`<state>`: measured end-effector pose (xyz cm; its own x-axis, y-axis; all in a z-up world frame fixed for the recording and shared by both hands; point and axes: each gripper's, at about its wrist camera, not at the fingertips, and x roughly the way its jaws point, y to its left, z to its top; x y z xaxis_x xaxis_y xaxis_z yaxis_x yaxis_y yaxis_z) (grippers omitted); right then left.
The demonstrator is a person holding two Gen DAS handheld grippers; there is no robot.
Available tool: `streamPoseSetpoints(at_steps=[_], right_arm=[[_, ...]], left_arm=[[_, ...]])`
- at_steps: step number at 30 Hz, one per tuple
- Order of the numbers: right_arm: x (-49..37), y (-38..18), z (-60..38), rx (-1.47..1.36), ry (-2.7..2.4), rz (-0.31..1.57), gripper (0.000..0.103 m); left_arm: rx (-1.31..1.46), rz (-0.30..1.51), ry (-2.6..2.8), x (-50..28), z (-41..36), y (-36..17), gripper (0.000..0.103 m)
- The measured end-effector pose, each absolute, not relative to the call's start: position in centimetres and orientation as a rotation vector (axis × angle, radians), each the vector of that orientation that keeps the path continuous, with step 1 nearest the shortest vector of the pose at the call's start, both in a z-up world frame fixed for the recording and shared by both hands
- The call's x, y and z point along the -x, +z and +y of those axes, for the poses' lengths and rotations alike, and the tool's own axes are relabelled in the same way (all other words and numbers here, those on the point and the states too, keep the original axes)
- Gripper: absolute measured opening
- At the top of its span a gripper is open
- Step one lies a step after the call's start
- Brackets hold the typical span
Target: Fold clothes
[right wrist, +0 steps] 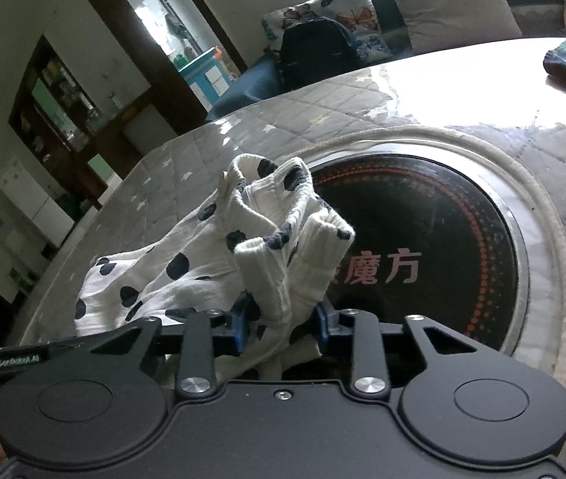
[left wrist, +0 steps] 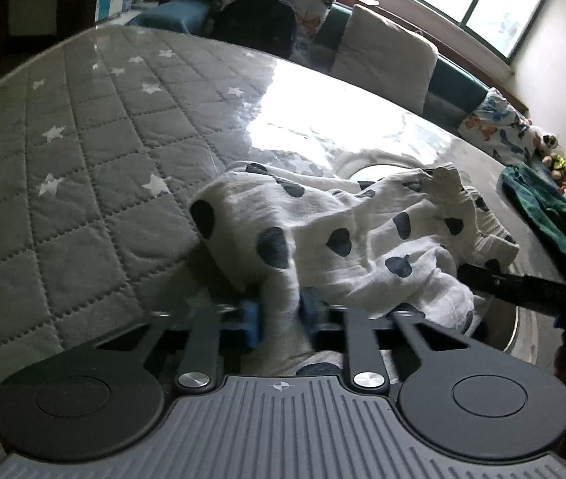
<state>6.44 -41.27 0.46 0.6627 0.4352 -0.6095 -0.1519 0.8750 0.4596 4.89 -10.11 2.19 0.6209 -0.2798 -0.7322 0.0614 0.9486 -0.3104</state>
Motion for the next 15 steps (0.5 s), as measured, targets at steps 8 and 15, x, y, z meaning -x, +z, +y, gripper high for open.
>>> streamPoseSetpoints(at_steps=[8,15], right_arm=[[-6.3,2.3,-40.6,-0.360,0.350,0.747,0.019],[-6.4,4.5,-39.2,-0.316,0.361,0.713,0.014]], left_arm=[[0.240,0.822,-0.184,-4.6,-10.3,4.5,0.009],[0.237,0.780,-0.190,-4.3,-10.0,6.7,0.008]])
